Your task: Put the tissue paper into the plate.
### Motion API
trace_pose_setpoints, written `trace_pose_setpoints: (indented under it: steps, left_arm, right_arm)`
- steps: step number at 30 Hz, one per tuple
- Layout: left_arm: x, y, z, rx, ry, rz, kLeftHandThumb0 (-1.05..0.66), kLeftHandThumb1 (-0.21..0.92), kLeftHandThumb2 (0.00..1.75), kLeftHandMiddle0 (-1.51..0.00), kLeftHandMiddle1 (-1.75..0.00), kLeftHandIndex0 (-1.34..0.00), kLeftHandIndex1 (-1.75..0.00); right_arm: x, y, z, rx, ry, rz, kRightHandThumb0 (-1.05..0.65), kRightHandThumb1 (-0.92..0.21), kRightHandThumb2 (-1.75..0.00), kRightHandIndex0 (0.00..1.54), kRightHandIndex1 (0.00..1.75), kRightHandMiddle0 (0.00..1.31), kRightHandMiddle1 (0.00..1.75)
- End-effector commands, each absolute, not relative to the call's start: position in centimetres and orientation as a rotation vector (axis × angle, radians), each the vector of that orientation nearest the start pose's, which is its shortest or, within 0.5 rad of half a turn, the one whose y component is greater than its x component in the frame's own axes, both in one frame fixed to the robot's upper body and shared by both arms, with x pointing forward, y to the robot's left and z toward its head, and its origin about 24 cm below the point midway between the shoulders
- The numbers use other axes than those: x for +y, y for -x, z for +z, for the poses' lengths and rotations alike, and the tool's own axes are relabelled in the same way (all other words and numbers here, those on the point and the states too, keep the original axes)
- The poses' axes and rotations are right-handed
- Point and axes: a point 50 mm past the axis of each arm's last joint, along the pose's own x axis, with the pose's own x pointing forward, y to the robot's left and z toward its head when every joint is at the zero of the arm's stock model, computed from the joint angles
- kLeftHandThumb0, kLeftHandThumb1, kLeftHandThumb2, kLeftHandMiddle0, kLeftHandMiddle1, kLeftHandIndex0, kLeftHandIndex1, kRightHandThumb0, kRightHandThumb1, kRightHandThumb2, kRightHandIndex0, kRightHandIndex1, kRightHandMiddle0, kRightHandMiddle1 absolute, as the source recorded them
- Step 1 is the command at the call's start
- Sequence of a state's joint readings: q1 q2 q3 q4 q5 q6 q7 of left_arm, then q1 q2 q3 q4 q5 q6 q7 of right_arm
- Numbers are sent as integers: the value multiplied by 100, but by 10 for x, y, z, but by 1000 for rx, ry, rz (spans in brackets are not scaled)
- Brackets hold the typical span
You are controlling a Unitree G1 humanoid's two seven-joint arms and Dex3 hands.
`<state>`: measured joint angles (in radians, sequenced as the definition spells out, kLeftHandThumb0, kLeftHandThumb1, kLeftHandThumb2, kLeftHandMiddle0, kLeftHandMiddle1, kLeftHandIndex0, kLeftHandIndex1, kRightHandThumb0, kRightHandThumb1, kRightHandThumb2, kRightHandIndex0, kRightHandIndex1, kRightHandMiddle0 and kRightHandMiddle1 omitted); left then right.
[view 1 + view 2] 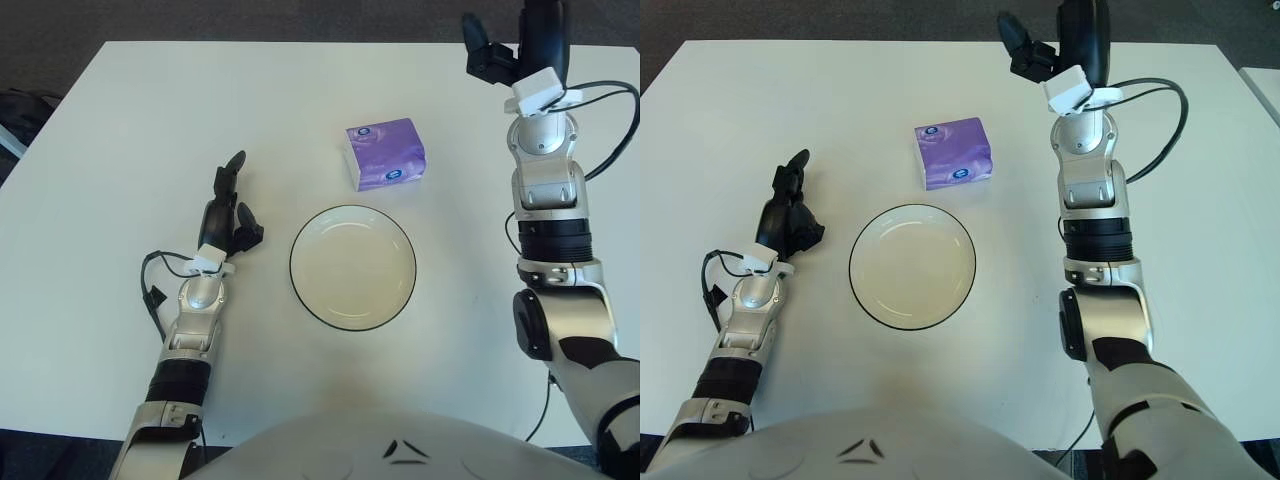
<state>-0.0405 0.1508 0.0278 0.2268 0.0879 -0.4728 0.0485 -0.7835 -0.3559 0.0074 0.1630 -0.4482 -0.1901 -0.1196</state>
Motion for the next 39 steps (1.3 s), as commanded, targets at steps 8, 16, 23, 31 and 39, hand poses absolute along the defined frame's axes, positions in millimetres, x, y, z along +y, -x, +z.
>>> trace_pose_setpoints:
  steps: [8,16,23,31,39]
  left_arm:
    - [178,-238,6,-94,-217,0,-91,92,123,-6,0,0,-44]
    - [178,-239,6,-92,-214,-8,-92,92,123,-5,0,0,-43]
    - [179,-239,7,-86,-216,-5,-92,92,123,-6,0,0,-46]
    - [177,-239,8,-87,-231,-2,-93,92,124,-7,-1,0,-49]
    - [177,-239,8,-82,-231,-21,-95,92,124,-6,0,0,-48]
  right_arm:
    - [-121,-341,277,-827,1022,204,-88,-90,-33,8,0,0,27]
    - [-110,-357,248,-785,1170,341,-104,-92,-17,0,0,0,1]
    - [-103,-361,244,-808,1349,447,-105,-92,-29,0,0,0,0]
    - [-93,-361,231,-782,1443,534,-105,-92,-36,0,0,0,0]
    - [-92,-364,218,-731,1539,548,-105,-92,-35,0,0,0,0]
